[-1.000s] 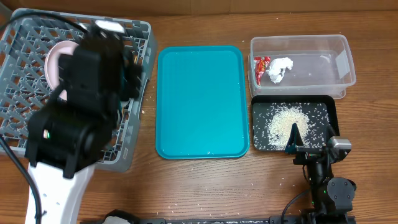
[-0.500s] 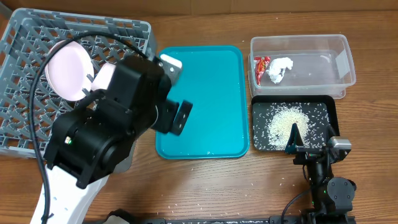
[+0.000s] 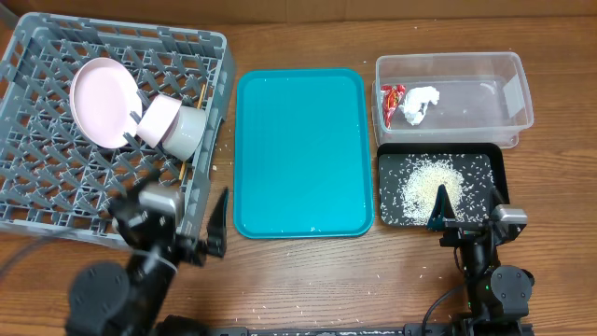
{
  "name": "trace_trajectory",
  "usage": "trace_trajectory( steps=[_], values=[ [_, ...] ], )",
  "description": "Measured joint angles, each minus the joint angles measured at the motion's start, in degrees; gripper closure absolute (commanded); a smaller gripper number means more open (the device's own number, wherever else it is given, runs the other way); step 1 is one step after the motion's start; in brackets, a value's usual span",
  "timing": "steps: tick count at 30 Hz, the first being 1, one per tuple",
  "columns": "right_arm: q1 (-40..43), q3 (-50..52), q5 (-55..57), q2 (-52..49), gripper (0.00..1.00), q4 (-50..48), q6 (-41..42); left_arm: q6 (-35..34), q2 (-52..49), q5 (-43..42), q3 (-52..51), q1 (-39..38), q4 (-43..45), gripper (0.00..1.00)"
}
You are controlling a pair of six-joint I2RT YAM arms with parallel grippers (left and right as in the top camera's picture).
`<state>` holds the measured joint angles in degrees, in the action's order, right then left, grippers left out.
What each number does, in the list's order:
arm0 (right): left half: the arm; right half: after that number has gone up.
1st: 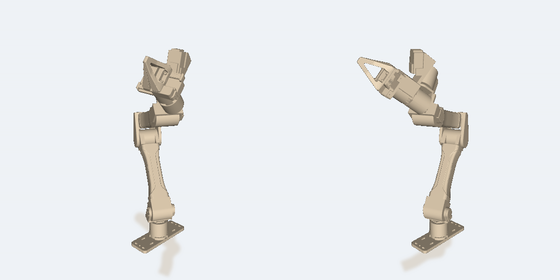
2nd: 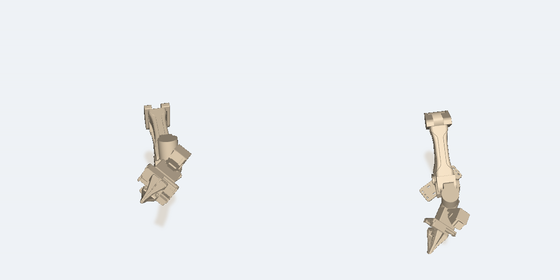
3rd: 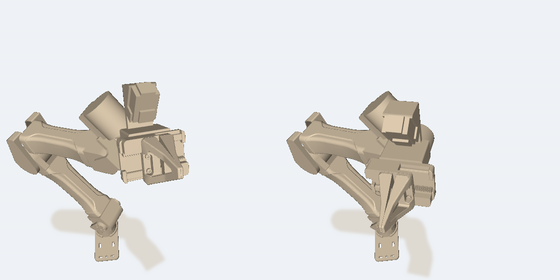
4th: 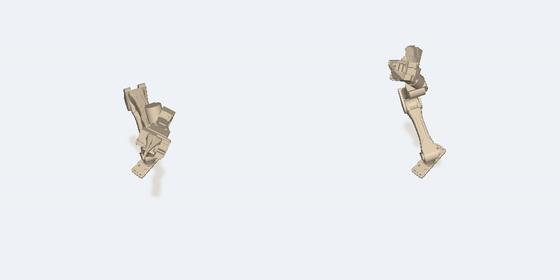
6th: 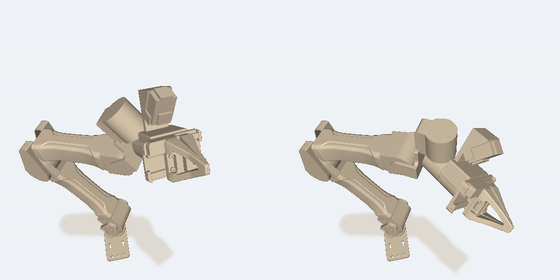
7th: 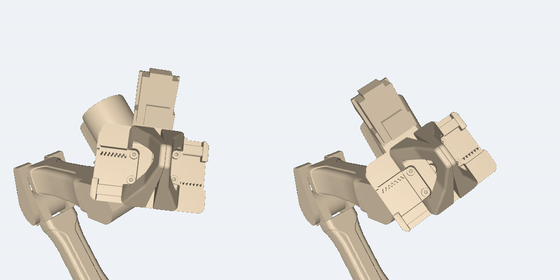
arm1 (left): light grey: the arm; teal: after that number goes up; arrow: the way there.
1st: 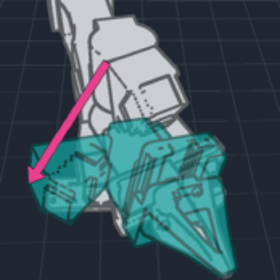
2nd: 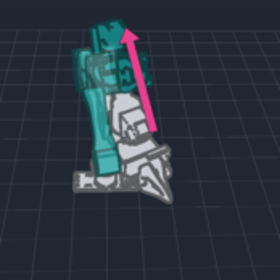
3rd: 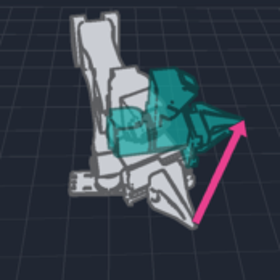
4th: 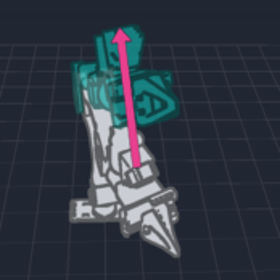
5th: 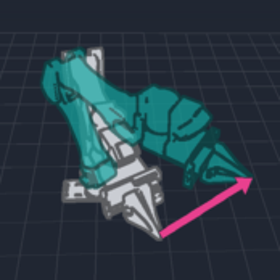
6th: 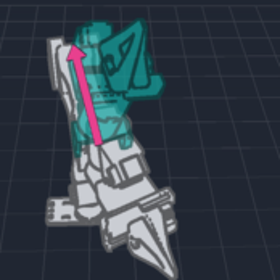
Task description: Sort waste into correct bins and load items into the dishwasher
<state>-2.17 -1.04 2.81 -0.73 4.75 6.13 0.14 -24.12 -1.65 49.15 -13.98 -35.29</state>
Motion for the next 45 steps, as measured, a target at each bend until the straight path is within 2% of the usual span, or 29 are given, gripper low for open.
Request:
trace_trajectory(
  steps=[3, 6, 8, 12, 15, 17, 45],
  values=[
    [0.0, 0.0, 0.0, 0.0, 0.0, 0.0, 0.0, -1.6, 10.8, -1.3, -13.5, 0.6, 7.5, 0.0],
    [0.0, 0.0, 0.0, 0.0, 0.0, 0.0, 0.0, -2.9, 17.8, -1.8, -24.3, 0.6, 15.6, 0.0],
    [0.0, 0.0, 0.0, 0.0, 0.0, 0.0, 0.0, -3.2, 21.0, -1.8, -30.2, 0.6, 17.7, 0.0],
    [0.0, 0.0, 0.0, 0.0, 0.0, 0.0, 0.0, -3.2, 22.9, -2.2, -39.8, 0.7, 23.7, 0.0],
    [0.0, 0.0, 0.0, 0.0, 0.0, 0.0, 0.0, -3.3, 23.2, -2.9, -45.5, 0.9, 32.3, 0.0],
    [0.0, 0.0, 0.0, 0.0, 0.01, 0.0, 0.0, -3.5, 23.3, -3.4, -48.2, 0.9, 31.7, 0.0],
    [0.0, 0.0, 0.0, 0.0, 0.0, 0.0, 0.0, -3.7, 23.3, -3.6, -48.7, 0.9, 31.5, 0.0]
  ],
)
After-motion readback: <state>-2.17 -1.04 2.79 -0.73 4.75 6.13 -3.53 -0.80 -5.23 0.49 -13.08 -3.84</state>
